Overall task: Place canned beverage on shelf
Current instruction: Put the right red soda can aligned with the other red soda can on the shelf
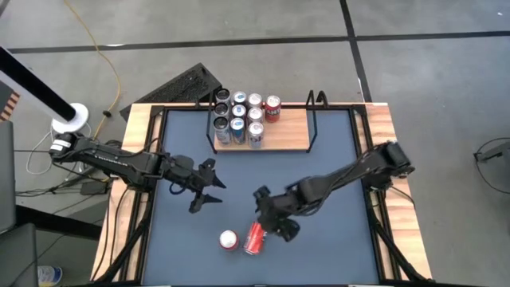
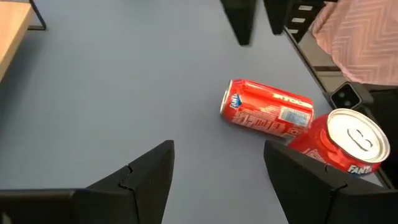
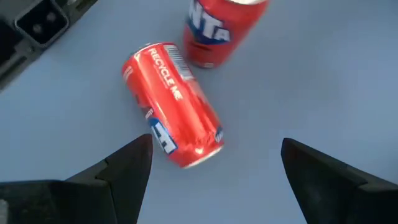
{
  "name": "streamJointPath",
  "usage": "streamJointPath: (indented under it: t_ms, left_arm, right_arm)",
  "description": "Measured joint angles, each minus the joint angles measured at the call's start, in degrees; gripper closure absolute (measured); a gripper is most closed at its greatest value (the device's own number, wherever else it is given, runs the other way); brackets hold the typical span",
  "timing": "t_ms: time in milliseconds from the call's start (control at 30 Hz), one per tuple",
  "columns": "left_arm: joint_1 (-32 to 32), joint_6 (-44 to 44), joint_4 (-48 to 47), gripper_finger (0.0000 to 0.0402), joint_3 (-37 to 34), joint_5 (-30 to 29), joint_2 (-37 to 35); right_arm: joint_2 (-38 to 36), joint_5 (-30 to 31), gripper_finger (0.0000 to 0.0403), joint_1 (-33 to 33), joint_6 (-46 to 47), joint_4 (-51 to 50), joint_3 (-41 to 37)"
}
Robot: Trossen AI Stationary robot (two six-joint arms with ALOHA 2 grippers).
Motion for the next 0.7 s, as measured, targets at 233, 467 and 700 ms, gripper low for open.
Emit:
streamJointPath:
  t_ms: [233, 467, 700]
  left_arm:
    - [-0.8, -0.1, -0.3, 0.0163, 0.0, -2.5, 0.0]
    - [-0.8, 0.3, -0.2, 0.0163, 0.0, -2.7, 0.0]
    - [-0.8, 0.2, -0.4, 0.0163, 0.0, -3.7, 0.0]
  right_arm:
    - [11.8, -4.5, 0.0067, 1.4, -6.9, -8.5, 14.7]
    - [19.9, -5.9, 0.0067, 1.6, -8.7, -17.3, 24.8]
    - [25.1, -4.6, 0.0067, 1.8, -10.6, -21.5, 25.9]
